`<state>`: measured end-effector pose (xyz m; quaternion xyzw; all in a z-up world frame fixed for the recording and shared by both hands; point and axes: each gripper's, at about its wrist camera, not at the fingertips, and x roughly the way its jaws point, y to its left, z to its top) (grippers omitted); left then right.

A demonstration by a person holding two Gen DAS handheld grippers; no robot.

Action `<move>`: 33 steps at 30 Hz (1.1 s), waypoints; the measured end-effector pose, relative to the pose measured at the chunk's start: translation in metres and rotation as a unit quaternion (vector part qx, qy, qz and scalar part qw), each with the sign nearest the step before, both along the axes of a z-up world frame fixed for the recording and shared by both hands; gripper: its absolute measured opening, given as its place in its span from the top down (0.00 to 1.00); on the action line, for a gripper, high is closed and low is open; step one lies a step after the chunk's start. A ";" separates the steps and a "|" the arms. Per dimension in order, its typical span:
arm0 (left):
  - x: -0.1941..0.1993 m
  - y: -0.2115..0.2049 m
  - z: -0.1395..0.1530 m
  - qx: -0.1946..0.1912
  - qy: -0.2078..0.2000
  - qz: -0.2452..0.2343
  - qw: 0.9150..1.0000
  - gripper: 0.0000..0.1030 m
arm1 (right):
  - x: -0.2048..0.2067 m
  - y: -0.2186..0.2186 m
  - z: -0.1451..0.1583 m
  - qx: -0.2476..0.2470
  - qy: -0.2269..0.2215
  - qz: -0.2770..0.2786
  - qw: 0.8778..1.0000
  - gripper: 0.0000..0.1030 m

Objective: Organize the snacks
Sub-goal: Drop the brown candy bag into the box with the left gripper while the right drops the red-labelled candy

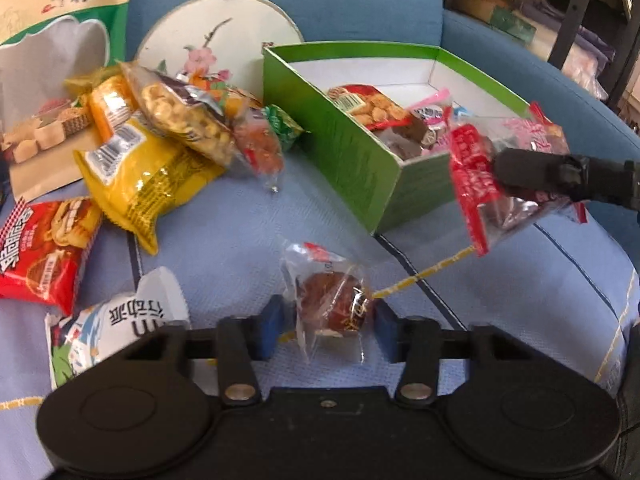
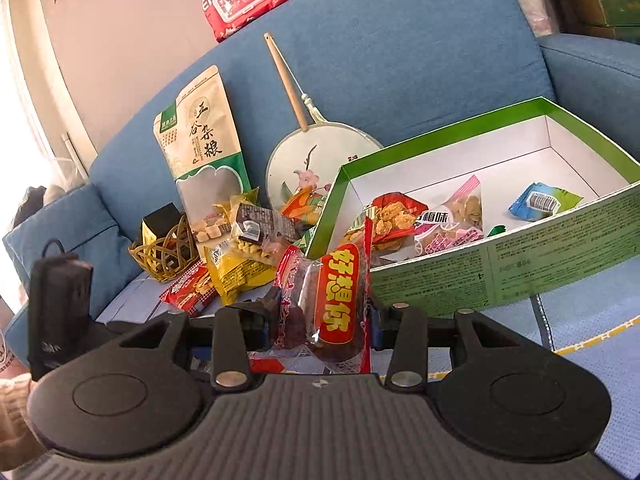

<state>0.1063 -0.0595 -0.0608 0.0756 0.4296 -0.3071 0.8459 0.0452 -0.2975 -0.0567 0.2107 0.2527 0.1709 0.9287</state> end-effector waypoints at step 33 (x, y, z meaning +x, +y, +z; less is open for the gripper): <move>0.076 -0.111 0.061 -0.090 -0.086 0.072 0.990 0.00 | 0.069 -0.053 -0.015 -0.180 -0.041 -0.205 0.961 0.00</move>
